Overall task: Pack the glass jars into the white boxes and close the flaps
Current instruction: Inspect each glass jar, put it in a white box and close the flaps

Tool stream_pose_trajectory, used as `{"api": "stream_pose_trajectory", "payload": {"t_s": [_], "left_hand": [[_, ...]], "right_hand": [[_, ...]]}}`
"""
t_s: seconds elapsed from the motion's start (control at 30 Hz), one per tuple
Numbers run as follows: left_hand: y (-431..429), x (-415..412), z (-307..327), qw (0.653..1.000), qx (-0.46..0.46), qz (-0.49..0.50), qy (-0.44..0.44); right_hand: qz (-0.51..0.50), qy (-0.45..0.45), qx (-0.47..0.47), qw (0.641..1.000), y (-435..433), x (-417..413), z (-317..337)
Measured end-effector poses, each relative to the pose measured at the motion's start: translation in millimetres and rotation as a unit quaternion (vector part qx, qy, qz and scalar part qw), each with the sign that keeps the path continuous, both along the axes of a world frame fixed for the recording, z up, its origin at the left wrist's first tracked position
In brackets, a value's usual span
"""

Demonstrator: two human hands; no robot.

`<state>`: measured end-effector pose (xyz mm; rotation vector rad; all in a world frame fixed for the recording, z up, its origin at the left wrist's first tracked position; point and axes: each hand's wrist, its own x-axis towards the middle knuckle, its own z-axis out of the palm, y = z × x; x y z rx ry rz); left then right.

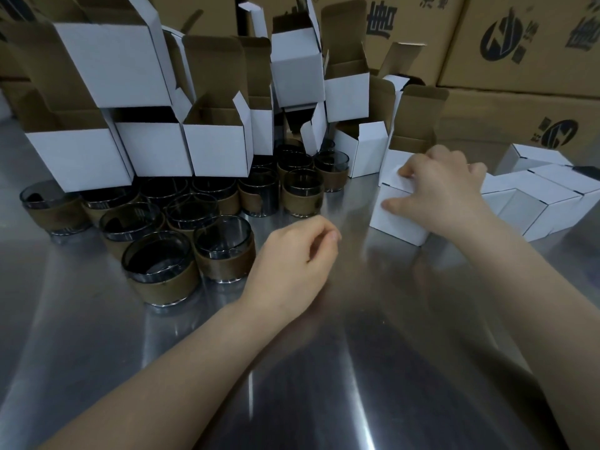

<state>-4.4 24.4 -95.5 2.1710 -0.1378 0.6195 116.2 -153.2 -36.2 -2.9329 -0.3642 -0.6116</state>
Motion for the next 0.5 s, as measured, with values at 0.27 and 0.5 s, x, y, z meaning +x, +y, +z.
{"api": "stream_pose_trajectory", "payload": {"t_s": [0.27,0.5], "left_hand": [[0,0,0,0.998,0.067,-0.005,0.022],[-1,-1,1,0.996,0.084,-0.006,0.024]], "right_hand": [[-0.062,-0.046,-0.001,0.997,6,4,-13],[-0.124,-0.080,0.011,0.989,-4,17,-20]]}}
